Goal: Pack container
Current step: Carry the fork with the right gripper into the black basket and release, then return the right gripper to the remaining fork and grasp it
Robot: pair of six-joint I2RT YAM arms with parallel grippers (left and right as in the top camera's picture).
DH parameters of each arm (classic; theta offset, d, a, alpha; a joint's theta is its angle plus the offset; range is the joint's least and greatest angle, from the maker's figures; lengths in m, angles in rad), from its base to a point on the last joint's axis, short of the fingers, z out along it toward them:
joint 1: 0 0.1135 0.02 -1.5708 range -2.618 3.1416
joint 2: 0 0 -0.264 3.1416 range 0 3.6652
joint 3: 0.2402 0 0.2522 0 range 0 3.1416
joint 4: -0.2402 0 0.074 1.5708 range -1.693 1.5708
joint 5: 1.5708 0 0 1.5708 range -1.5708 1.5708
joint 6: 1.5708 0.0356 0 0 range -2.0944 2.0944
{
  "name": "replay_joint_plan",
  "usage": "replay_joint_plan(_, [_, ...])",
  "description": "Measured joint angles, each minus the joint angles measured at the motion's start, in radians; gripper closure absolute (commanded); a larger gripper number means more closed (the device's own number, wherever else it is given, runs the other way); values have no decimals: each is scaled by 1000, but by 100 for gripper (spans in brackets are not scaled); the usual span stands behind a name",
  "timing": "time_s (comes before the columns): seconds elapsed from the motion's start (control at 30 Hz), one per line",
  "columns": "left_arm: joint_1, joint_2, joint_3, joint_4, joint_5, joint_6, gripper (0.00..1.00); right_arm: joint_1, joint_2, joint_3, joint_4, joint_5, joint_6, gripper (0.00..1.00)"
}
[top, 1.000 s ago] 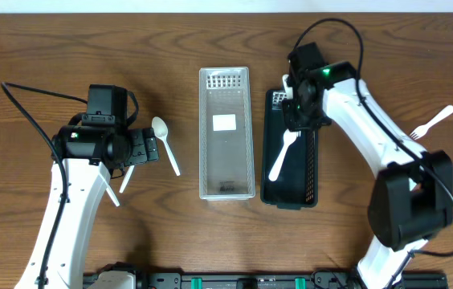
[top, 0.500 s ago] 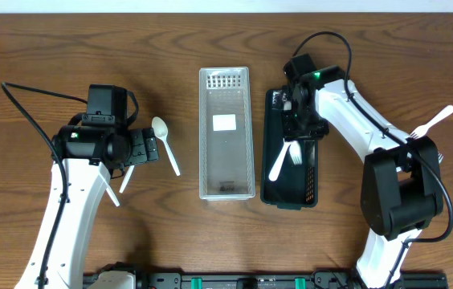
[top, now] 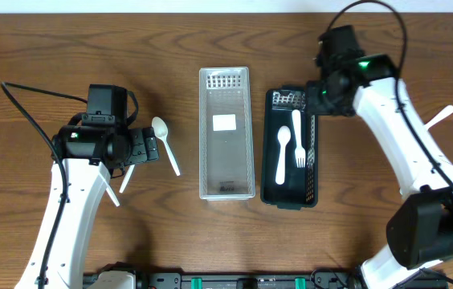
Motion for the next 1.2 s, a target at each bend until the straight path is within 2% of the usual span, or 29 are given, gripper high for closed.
replay_joint_plan(0.2, [0, 0, 0, 0, 0, 0, 2, -81, 18, -23, -13, 14, 5, 96])
replay_joint_plan(0.63, [0, 0, 0, 1, 0, 0, 2, -84, 58, -199, 19, 11, 5, 97])
replay_joint_plan(0.8, [0, 0, 0, 0, 0, 0, 2, -83, 58, -256, 53, -47, -27, 96])
replay_joint_plan(1.2, [0, 0, 0, 0, 0, 0, 2, -83, 58, -261, 93, -207, -129, 92])
